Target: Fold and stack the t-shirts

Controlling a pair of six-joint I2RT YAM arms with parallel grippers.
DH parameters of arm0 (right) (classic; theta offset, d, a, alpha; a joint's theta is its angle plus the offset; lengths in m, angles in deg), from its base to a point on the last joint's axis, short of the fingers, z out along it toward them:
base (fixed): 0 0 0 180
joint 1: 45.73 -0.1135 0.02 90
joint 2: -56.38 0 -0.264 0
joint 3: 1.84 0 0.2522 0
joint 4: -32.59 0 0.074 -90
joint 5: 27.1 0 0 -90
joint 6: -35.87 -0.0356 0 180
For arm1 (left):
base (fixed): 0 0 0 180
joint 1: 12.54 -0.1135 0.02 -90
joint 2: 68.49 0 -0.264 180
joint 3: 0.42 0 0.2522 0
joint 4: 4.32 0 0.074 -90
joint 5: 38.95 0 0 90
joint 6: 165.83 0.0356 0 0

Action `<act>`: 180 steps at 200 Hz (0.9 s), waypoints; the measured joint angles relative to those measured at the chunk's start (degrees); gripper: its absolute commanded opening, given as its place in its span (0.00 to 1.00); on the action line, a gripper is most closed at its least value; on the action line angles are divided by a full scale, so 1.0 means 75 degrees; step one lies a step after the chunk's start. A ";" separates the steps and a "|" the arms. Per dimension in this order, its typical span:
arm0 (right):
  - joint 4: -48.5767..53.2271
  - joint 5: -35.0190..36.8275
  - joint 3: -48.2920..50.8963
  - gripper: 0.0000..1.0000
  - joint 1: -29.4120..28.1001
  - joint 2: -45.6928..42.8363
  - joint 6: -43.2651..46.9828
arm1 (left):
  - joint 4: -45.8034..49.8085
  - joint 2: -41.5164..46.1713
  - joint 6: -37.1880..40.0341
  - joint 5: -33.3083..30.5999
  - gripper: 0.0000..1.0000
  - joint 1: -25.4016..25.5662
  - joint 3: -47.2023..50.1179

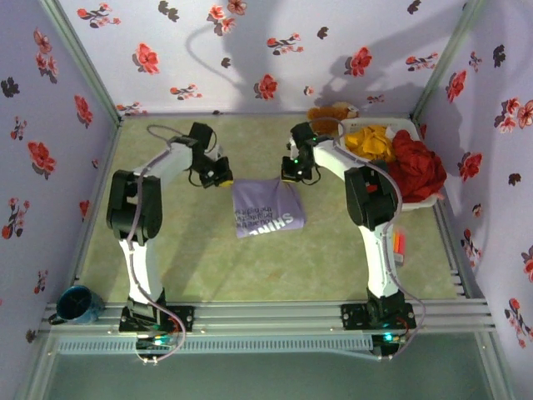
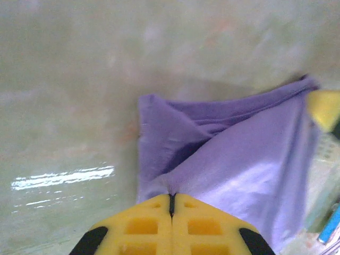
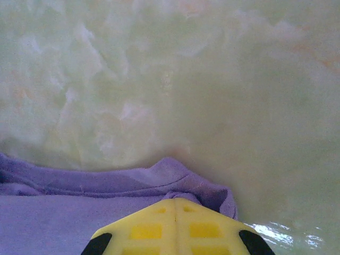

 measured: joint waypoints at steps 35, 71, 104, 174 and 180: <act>-0.0038 -0.0003 0.0119 0.00 0.0003 -0.0061 0.0149 | 0.0207 -0.0020 0.0023 -0.0096 0.00 0.0017 -0.0831; -0.0055 -0.0020 0.0131 0.00 0.0006 -0.0067 0.0233 | 0.0289 -0.0309 0.0152 -0.0405 0.00 0.0137 -0.0994; -0.0067 -0.0029 0.0163 0.00 0.0012 -0.0079 0.0329 | 0.0329 -0.1172 0.0280 -0.0667 0.00 0.0192 -0.1562; -0.0032 0.0035 0.0743 0.00 0.0041 -0.0527 0.0364 | 0.0219 -0.2197 0.0195 -0.0982 0.00 0.0067 -0.1953; -0.0020 0.0038 0.0781 0.00 0.0041 -0.0565 0.0364 | 0.0213 -0.2200 0.0195 -0.0982 0.00 0.0067 -0.1953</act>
